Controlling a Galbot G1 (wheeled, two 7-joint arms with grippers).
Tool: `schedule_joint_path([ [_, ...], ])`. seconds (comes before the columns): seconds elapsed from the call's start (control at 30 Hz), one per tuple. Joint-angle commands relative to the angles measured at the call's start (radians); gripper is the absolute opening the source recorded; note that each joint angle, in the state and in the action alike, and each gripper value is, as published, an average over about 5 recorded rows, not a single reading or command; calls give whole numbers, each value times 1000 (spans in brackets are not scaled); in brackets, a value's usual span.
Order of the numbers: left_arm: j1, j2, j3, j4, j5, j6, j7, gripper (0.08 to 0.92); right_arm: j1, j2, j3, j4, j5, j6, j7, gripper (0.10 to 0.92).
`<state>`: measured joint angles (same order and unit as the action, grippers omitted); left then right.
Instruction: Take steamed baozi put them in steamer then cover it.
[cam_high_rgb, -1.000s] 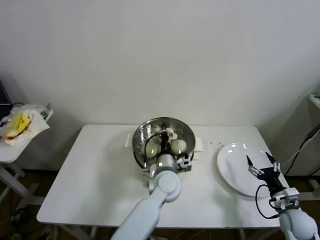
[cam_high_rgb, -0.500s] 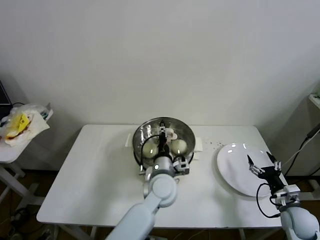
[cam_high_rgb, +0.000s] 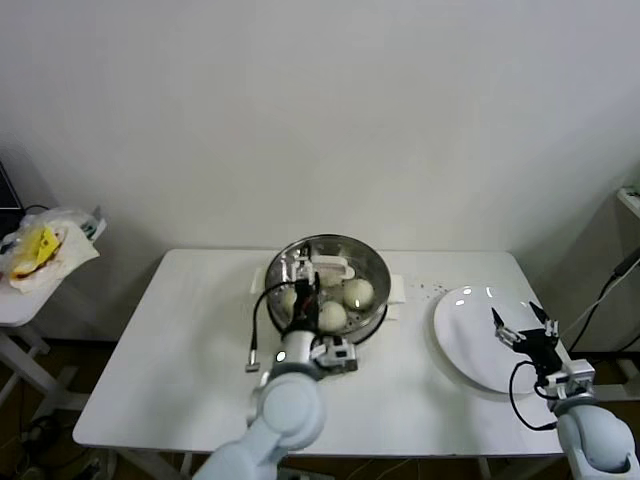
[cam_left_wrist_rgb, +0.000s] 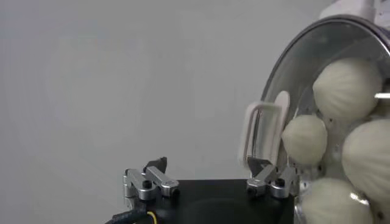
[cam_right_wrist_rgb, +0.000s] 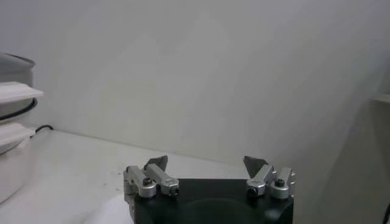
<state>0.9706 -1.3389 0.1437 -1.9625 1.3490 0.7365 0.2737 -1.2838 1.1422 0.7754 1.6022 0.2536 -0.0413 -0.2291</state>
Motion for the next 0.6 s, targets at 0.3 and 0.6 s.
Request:
schedule_joint_path([
  [0.3,349,134,-708,-179,-1144,-466,-433,823,-27,20,2,30,-4,8,-2,823],
  [0.6,547,-24,-875,40,-1441,-818,-453,823,-83,48,13,80,-9,16,-24,823],
])
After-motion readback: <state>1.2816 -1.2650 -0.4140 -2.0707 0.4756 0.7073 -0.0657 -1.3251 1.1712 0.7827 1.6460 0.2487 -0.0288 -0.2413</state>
